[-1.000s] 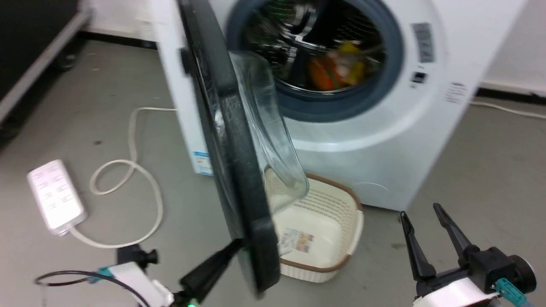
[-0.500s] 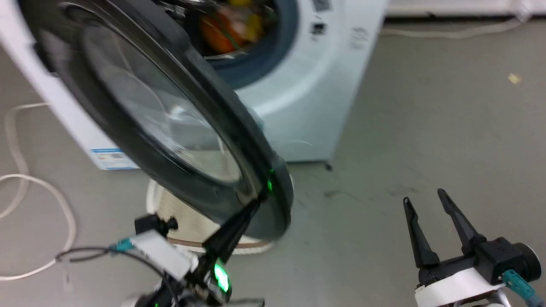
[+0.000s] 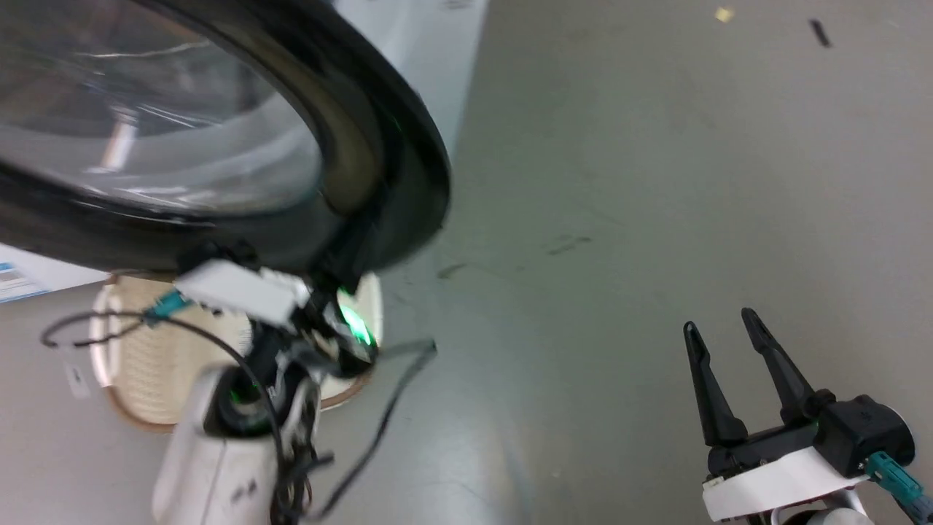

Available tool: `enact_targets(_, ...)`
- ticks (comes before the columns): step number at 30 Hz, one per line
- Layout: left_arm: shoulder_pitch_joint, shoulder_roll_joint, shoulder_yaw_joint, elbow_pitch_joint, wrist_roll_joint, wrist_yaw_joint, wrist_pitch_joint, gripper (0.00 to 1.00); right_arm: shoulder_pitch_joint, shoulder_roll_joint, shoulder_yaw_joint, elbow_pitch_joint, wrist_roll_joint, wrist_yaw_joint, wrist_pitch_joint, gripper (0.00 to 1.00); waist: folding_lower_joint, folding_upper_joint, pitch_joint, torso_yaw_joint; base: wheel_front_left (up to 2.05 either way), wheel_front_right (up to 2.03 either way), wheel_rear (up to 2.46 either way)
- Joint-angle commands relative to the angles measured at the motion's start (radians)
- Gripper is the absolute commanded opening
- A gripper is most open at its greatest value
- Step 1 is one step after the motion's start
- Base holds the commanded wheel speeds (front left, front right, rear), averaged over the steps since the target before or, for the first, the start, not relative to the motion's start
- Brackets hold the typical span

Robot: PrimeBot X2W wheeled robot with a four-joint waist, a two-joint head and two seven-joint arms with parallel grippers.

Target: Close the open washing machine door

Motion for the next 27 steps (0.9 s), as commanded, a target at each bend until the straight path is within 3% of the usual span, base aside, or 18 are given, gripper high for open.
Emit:
enact_targets(1,-0.035,0.001,0.01,0.018,-0.013,0.001,-0.019,0.0,-0.008,0.0,0.003,-0.003,0.008,0.001,-0.004,1.0,-0.0002,-0.0001,0.025,-0.035,0.0,0.0,0.0)
enact_targets(4,-0.115,0.001,0.022,0.102,-0.024,-0.016,-0.071,0.0,-0.001,0.0,0.005,0.001,0.016,0.001,-0.004,1.0,-0.0002,-0.0001,0.018,-0.045,0.0,0.0,0.0)
enact_targets(10,-0.108,0.004,-0.006,0.167,0.003,-0.063,-0.082,0.0,-0.001,0.0,-0.003,0.0,0.004,0.001,-0.004,1.0,-0.0002,-0.0001,-0.026,-0.005,0.0,0.0,0.0)
enact_targets(18,0.097,0.075,-0.075,0.059,0.187,-0.1,-0.116,0.0,0.021,0.0,-0.029,-0.007,-0.037,0.001,-0.004,1.0,-0.0002,-0.0001,-0.14,0.126,0.0,0.0,0.0)
enact_targets(19,0.129,0.089,-0.079,0.025,0.216,-0.101,-0.135,0.09,0.026,0.0,-0.03,-0.008,-0.044,0.001,-0.004,1.0,-0.0002,-0.0001,-0.154,0.147,0.0,0.0,0.0)
enact_targets(20,0.163,0.104,-0.08,-0.007,0.248,-0.101,-0.159,0.4,0.03,0.0,-0.03,-0.008,-0.05,0.001,-0.004,1.0,-0.0002,-0.0001,-0.167,0.164,0.0,0.0,0.0)
enact_targets(21,0.194,0.124,-0.09,-0.037,0.292,-0.101,-0.186,0.76,0.035,0.0,-0.035,-0.009,-0.055,0.001,-0.004,1.0,-0.0002,-0.0001,-0.184,0.188,0.0,0.0,0.0)
enact_targets(22,0.224,0.15,-0.103,-0.063,0.348,-0.101,-0.218,1.0,0.04,0.0,-0.038,-0.009,-0.06,0.001,-0.004,1.0,-0.0002,-0.0001,-0.198,0.209,0.0,0.0,0.0)
enact_targets(23,0.224,0.15,-0.103,-0.063,0.348,-0.101,-0.218,1.0,0.04,0.0,-0.038,-0.009,-0.06,0.001,-0.004,1.0,-0.0002,-0.0001,-0.198,0.209,0.0,0.0,0.0)
enact_targets(24,0.282,0.201,-0.133,-0.1,0.464,-0.101,-0.301,1.0,0.046,0.0,-0.039,-0.011,-0.066,0.001,-0.004,1.0,-0.0002,-0.0001,-0.222,0.245,0.0,0.0,0.0)
enact_targets(27,0.342,0.248,-0.157,-0.114,0.596,-0.101,-0.445,1.0,0.056,0.0,-0.041,-0.015,-0.07,0.001,-0.004,1.0,-0.0002,-0.0001,-0.251,0.3,0.0,0.0,0.0)
